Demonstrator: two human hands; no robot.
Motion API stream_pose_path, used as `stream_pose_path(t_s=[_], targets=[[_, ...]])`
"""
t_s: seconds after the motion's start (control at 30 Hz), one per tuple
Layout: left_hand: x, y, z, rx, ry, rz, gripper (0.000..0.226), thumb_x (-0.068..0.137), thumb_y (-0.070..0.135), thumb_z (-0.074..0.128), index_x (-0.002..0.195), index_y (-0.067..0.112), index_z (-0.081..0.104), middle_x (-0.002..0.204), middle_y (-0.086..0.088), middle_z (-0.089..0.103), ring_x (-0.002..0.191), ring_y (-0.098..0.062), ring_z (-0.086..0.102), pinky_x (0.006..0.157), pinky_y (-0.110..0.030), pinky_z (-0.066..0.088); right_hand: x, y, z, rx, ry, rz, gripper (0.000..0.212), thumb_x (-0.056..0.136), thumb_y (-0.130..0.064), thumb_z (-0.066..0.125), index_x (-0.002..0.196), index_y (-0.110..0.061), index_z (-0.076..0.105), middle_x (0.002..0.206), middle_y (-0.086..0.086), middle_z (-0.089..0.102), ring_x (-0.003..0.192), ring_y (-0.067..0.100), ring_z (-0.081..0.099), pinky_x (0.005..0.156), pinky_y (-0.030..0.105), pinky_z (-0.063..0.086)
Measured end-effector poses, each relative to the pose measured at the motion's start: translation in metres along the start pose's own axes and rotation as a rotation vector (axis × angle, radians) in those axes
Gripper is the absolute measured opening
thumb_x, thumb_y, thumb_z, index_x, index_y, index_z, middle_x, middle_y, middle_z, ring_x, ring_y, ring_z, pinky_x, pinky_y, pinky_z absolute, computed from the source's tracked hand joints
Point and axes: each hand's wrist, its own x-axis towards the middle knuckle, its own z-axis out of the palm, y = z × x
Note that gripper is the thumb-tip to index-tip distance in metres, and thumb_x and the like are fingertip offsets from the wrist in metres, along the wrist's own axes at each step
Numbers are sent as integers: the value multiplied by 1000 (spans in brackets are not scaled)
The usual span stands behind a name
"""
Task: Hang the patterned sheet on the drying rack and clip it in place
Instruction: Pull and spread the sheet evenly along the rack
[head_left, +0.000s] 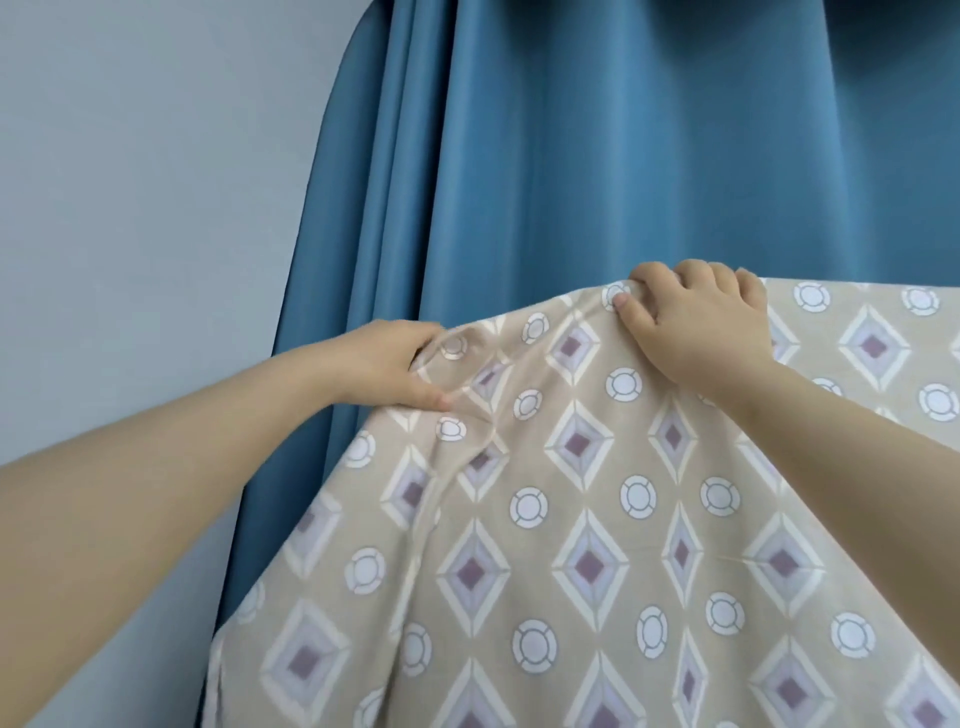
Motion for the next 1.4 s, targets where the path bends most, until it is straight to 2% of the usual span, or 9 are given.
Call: stream_pose_path(t_s=[0.2, 0.43, 0.53, 0.73, 0.83, 1.0, 1.17, 1.3, 1.4], targets=[[0, -1, 1, -24, 212, -175, 13, 93, 21, 52, 88, 13, 62, 71, 4, 53, 65, -14, 48, 52, -22, 34, 0, -1, -1, -3, -8, 3, 43, 95, -52, 27, 125, -28, 47, 129, 8, 48, 129, 27, 33, 113, 43, 11], [-12, -10, 12, -132, 302, -260, 34, 79, 39, 71, 66, 14, 53, 65, 2, 53, 62, -13, 48, 50, -22, 35, -5, -11, 0, 1, -9, 44, 39, 94, -40, 35, 127, -24, 46, 134, 10, 41, 130, 29, 28, 108, 44, 16], [-15, -6, 4, -453, 371, -255, 32, 81, 36, 70, 63, 14, 57, 62, 0, 56, 59, -14, 50, 54, -22, 41, -18, -31, 2, -23, 9, -166, 44, 92, -40, 41, 135, -33, 39, 147, 1, 32, 138, 27, 20, 110, 44, 12], [-29, 10, 2, -1097, -201, -186, 30, 96, 25, 47, 70, 12, 57, 57, 0, 58, 47, -10, 54, 48, -18, 48, -24, -58, 8, -20, -213, -568, 31, 92, -19, 38, 114, -32, 55, 114, -10, 58, 119, 16, 39, 105, 33, 16], [-30, 6, 24, -894, -272, -246, 9, 96, 19, 51, 96, 14, 58, 78, -1, 68, 64, -12, 65, 60, -26, 55, -25, -48, 7, 55, -201, -540, 26, 92, -17, 41, 108, -29, 59, 105, -10, 60, 116, 15, 41, 107, 28, 13], [-35, 26, 73, -739, -596, -203, 36, 89, 18, 59, 124, 14, 52, 116, -3, 67, 104, -17, 65, 92, -44, 52, -34, -42, 6, 78, -201, -520, 26, 88, -16, 45, 104, -27, 62, 103, -11, 59, 119, 11, 40, 103, 29, 16], [-34, 51, 83, -962, -535, -189, 32, 96, 24, 50, 119, 4, 57, 105, -4, 67, 90, -15, 66, 83, -34, 56, -36, -43, 8, 54, -198, -512, 29, 88, -13, 43, 106, -25, 62, 108, -9, 61, 123, 13, 39, 101, 31, 18], [-30, 44, 68, -1344, -380, -304, 70, 80, 68, 43, 124, 14, 53, 120, -12, 63, 103, -26, 65, 81, -48, 55, -38, -45, 9, 34, -158, -501, 27, 89, -17, 42, 105, -26, 61, 108, -9, 61, 121, 13, 40, 98, 30, 19], [-40, 41, 57, -1030, -477, -194, 52, 79, 57, 55, 109, 16, 60, 107, -8, 69, 95, -19, 69, 85, -46, 54, -38, -49, 11, 36, -167, -485, 26, 89, -17, 42, 104, -26, 61, 106, -8, 61, 119, 15, 40, 96, 30, 19]])
